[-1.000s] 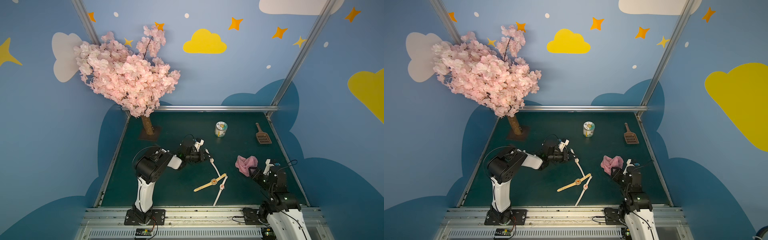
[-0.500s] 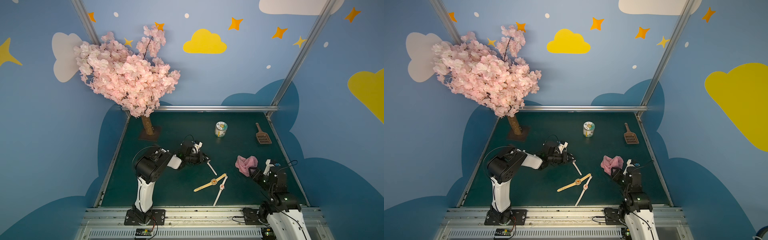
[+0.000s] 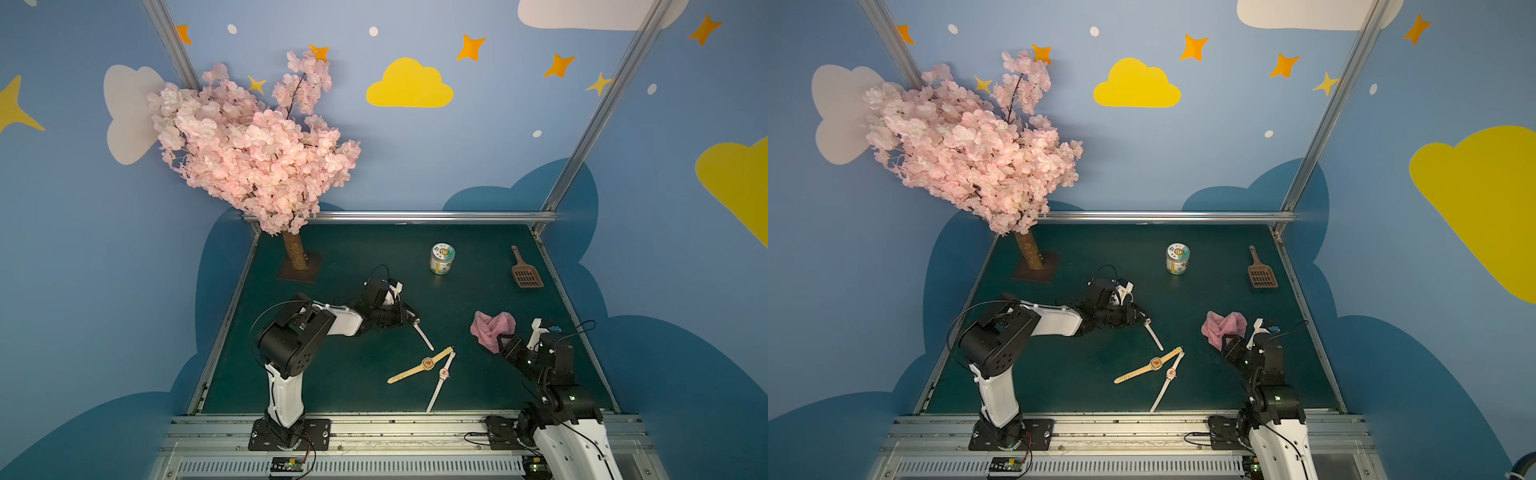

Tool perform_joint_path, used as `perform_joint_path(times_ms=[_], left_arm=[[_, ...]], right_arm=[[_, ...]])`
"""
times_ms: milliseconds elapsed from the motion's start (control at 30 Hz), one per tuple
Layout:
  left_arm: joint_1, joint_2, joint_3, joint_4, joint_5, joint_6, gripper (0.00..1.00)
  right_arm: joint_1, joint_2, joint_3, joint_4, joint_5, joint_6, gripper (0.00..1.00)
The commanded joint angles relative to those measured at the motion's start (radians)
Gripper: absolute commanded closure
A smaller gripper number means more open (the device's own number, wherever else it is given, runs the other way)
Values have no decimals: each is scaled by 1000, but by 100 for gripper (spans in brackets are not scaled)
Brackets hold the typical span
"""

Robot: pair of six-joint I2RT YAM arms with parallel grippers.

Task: Wipe the watch dial
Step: Place the watch at the center of the board.

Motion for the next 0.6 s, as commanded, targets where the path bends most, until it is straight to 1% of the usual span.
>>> perform_joint_path(times_ms=[0, 100, 267, 400, 467, 500, 567], left_arm=[[-5, -25, 11, -45, -21, 32, 60], [-12, -38, 7, -53, -22, 33, 59], [-24, -85, -7, -73, -42, 36, 57], [-39, -143, -26, -95, -69, 46, 55], [-44, -179, -36, -115, -84, 53, 53], [-46, -194, -42, -124, -91, 55, 53], [-46, -233, -63, -140, -108, 57, 52]], right_arm=[[-4, -7, 31, -18, -10, 1, 49], [-3, -8, 41, -23, -18, -16, 49], [-4, 18, 93, -42, -58, -96, 50], [7, 107, 157, -32, -163, -172, 53], [33, 179, 189, -20, -226, -201, 57], [50, 210, 201, -14, -239, -207, 58], [125, 277, 222, 8, -237, -223, 61]])
